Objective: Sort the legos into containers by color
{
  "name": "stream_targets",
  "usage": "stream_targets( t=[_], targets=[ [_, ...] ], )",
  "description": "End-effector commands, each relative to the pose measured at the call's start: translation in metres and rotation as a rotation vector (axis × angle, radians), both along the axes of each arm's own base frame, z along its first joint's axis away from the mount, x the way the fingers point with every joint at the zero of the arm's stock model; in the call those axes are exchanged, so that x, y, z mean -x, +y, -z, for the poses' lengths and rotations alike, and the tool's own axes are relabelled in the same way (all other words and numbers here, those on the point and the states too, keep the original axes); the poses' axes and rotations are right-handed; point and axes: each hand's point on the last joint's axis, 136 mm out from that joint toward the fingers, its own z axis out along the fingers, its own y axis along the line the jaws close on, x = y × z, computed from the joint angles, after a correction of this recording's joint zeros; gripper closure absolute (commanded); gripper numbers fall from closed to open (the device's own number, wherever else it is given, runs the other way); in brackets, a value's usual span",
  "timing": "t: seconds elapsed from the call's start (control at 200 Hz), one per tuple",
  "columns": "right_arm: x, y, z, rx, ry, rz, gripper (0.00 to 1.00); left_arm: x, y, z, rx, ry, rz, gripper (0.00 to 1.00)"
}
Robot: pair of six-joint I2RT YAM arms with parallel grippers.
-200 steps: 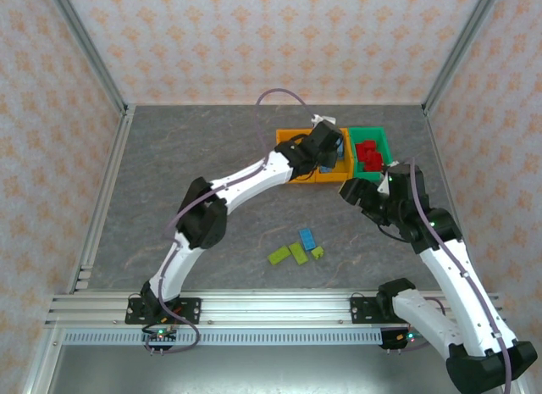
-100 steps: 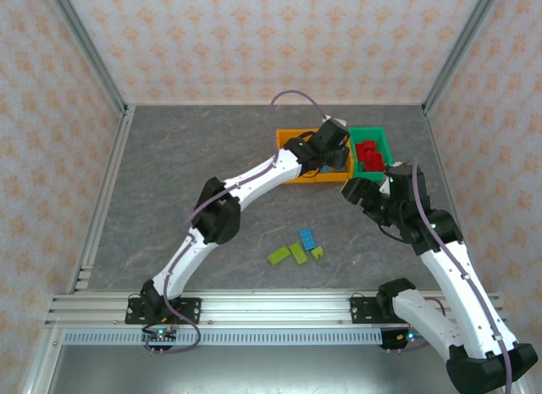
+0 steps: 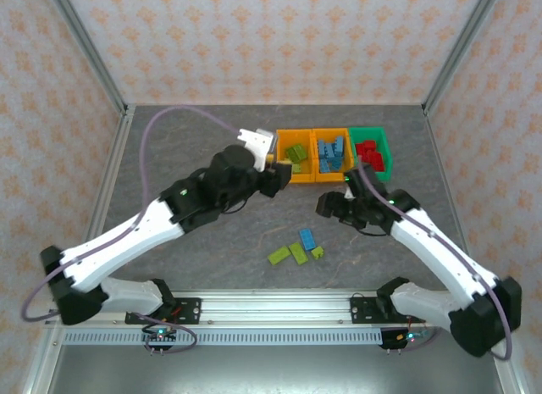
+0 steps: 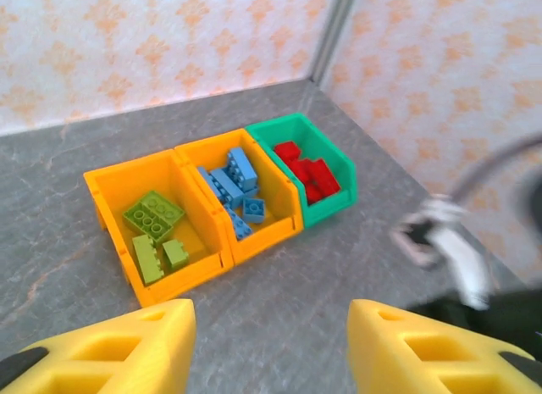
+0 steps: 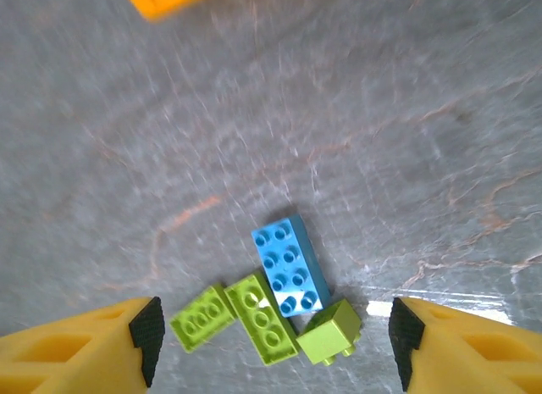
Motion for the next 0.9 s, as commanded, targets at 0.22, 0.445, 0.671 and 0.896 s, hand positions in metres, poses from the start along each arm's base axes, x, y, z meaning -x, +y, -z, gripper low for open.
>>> stream_targets(
  t=[0.22,0.445,0.671,0.896],
  targets=[
    [-0.007,0.049,0.085,0.294,0.151,-0.252,0.28,0.091,0.065,0.072,-0.433,0.138,0.263,0.36],
    [-0.007,0.051,0.114,0.355,0.198,-0.248,0.4,0.096,0.092,0.081,-0.504,0.036,0.257,0.07],
    [-0.007,0.046,0.12,0.372,0.19,-0.22,0.7,0.099,0.08,0.101,-0.549,0.034,0.35,0.0],
    [-0.051,0.026,0.043,0.416,-0.128,-0.107,0.78,0.1,0.082,0.103,-0.562,0.01,0.36,0.0]
  ],
)
